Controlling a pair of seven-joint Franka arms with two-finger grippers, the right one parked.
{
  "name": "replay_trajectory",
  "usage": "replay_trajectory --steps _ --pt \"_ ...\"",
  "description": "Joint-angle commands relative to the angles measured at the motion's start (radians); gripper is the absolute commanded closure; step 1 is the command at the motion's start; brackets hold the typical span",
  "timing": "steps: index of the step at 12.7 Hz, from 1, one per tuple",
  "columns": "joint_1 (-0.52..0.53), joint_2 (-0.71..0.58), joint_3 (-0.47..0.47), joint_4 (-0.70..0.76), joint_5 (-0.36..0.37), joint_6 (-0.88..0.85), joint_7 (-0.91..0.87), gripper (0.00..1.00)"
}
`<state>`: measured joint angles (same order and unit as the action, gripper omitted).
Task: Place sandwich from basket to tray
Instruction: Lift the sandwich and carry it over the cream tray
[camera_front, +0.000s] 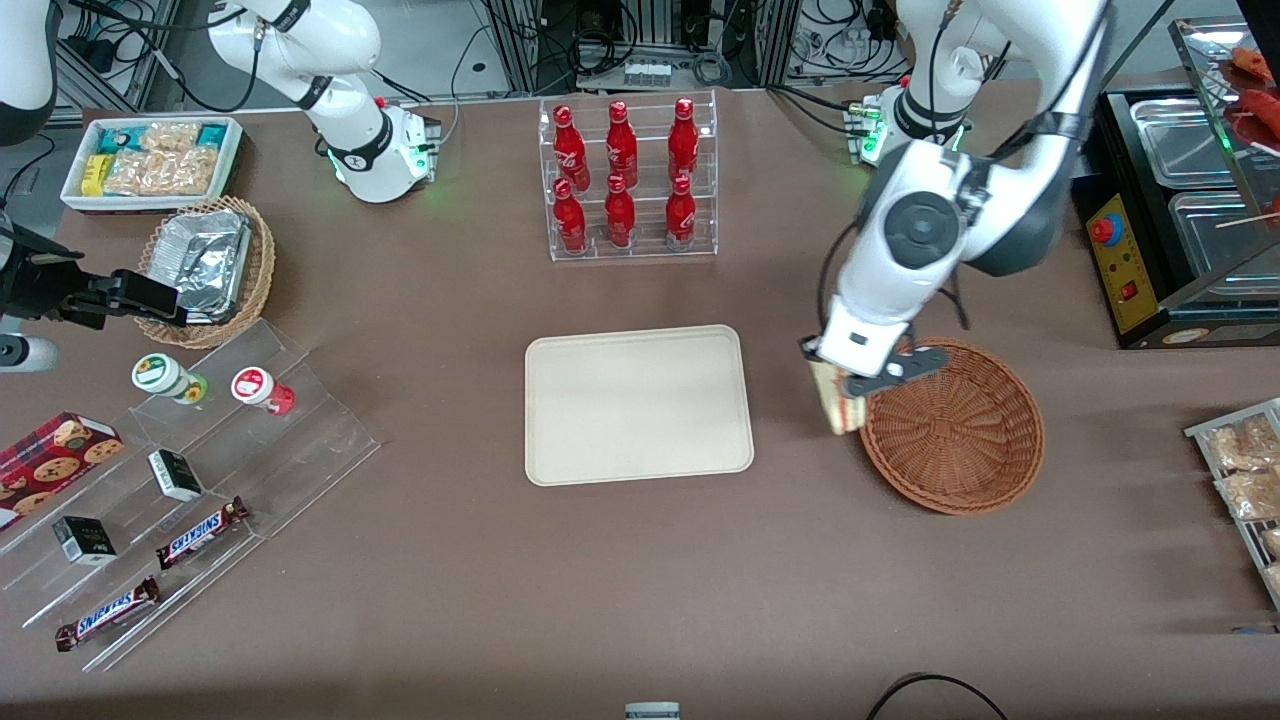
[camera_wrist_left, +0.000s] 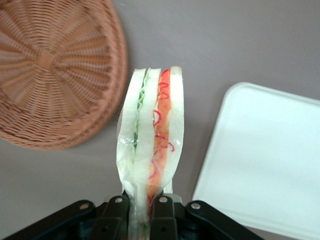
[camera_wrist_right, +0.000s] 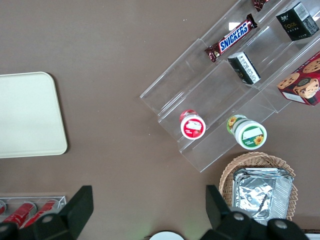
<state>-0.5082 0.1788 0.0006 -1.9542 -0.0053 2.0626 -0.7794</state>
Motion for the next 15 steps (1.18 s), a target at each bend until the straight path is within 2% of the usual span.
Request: replay_trajectory --steps 1,4,6,12,15 --pt "-0.108 0.105 0.013 0.104 -0.005 -0.035 -0.035 1.00" --pt "-0.183 0.217 0.013 0.210 -0.013 -0.035 -0.046 1.00" --pt "-0.200 0.272 0.010 0.283 -0.071 -0.035 -0.031 1.00" --pt "-0.274 0.480 -0.010 0.526 -0.071 -0.038 -0.102 1.00" --pt "-0.291 0.531 -0.008 0.589 -0.073 -0.044 -0.142 1.00"
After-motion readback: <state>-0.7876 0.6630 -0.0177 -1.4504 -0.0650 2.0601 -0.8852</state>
